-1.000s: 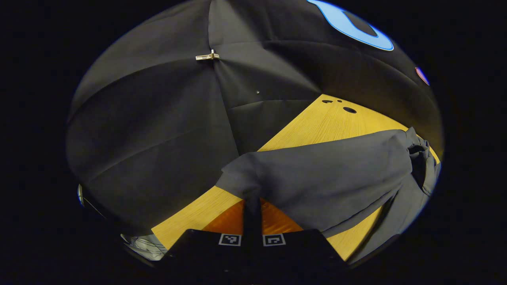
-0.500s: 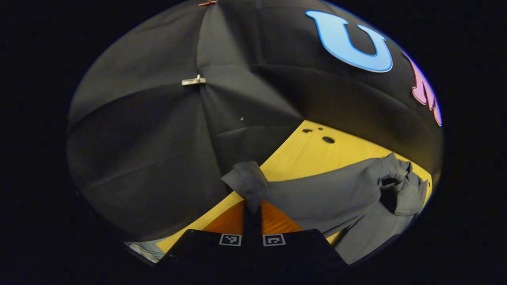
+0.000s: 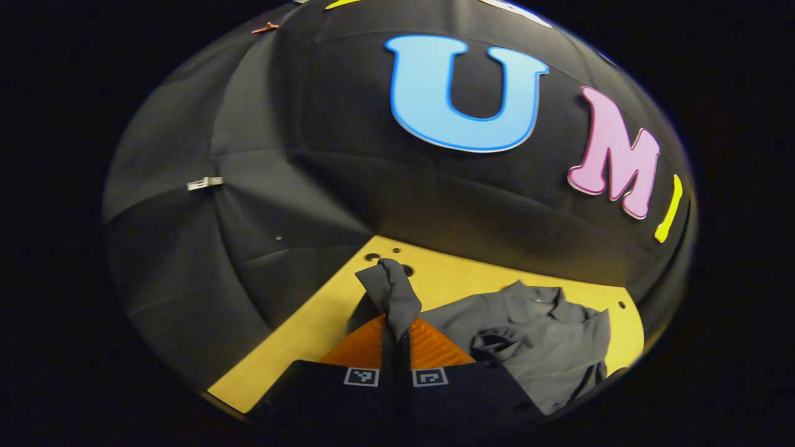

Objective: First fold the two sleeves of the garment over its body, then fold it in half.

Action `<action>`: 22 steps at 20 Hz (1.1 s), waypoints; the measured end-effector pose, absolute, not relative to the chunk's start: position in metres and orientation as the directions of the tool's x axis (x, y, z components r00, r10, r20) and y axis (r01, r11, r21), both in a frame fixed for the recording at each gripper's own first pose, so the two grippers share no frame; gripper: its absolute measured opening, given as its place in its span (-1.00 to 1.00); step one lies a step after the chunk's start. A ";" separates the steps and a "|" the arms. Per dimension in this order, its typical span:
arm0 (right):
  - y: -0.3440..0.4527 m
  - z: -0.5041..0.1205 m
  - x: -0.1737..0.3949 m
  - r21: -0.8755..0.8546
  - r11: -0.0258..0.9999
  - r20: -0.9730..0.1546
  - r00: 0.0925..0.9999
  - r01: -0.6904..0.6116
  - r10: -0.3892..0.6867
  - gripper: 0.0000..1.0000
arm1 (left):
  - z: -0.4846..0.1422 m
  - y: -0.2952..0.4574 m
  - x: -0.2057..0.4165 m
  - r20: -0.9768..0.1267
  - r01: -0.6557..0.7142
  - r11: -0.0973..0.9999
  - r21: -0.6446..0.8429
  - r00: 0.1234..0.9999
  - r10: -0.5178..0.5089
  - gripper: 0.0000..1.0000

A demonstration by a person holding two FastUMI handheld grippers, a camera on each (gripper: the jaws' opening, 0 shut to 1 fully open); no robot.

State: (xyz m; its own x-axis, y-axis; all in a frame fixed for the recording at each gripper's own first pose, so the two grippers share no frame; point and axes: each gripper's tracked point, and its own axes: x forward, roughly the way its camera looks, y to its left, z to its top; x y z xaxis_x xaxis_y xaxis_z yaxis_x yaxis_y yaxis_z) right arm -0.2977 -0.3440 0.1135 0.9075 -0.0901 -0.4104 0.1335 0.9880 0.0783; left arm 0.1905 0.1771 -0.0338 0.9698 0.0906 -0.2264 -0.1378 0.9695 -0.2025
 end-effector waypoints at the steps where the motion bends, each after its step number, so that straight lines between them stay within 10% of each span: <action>1: -0.346 0.113 -0.298 0.086 0.986 -0.410 0.907 0.143 -0.096 0.99 | -0.028 0.157 0.196 -0.217 -0.103 0.974 -0.204 0.974 0.057 -0.89; 22: -0.421 0.107 -0.327 0.157 0.960 -0.428 0.892 0.233 -0.146 0.98 | -0.026 -0.229 0.222 -0.290 0.497 0.857 -0.134 0.808 -0.514 -0.89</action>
State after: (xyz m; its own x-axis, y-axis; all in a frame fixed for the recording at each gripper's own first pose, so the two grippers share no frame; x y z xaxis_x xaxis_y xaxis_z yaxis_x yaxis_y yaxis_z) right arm -0.3273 -0.4213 0.1069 0.8919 -0.1461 -0.4279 0.2327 0.9597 0.1573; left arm 0.2217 -0.2290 -0.0260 0.8076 -0.5136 -0.2897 0.4971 0.8573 -0.1343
